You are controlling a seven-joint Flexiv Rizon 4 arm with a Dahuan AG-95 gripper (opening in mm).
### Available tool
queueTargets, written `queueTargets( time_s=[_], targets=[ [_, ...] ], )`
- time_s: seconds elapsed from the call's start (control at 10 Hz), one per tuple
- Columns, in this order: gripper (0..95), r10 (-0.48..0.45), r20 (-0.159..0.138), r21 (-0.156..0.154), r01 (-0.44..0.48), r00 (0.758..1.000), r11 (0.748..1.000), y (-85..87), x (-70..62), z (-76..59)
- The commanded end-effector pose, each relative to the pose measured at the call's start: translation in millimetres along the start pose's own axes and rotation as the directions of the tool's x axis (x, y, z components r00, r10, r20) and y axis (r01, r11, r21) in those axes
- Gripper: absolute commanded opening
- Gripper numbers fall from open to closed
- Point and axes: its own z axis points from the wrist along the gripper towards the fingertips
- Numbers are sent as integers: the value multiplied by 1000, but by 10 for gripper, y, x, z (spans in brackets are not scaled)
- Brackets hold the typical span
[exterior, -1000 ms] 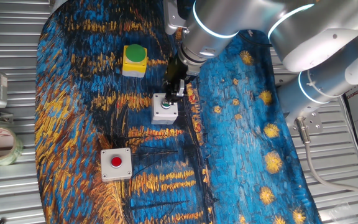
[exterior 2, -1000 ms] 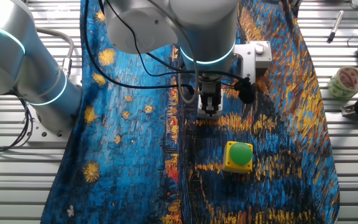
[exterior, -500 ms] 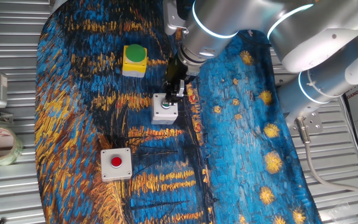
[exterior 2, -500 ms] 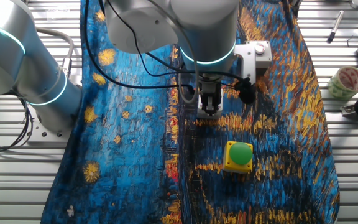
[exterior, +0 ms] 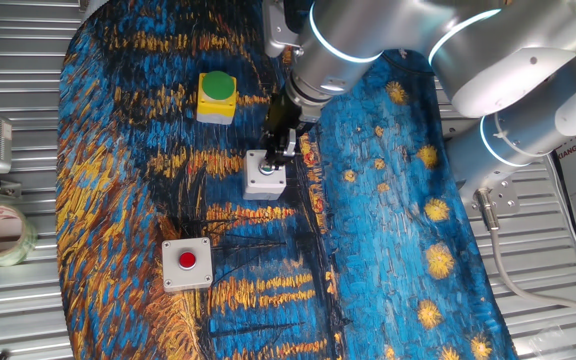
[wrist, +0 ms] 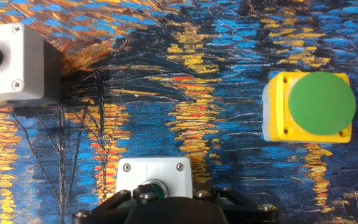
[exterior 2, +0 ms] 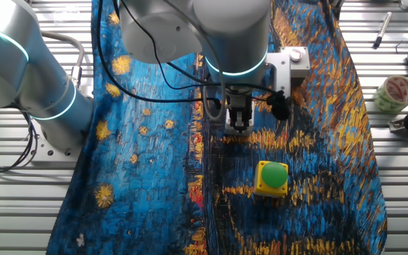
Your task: Press three buttons from left to right in sequence
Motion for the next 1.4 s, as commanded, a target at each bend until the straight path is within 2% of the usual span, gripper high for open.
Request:
queueTargets(
  time_s=[0.1,0.4,0.8,1.1,1.2,1.4],
  targets=[
    [380,-2,3,0,2,1000,1000,-9,0,37],
    [380,1,-8,-6,-1,1000,1000,-4,-3,9],
    [380,-18,-9,42,18,1000,999,3,-6,-34],
    [380,-13,-11,34,14,1000,999,13,-10,-82],
    [380,-23,-20,50,24,1000,998,28,-13,-140],
    [380,-26,-22,57,27,999,998,34,-14,-162]
  ],
)
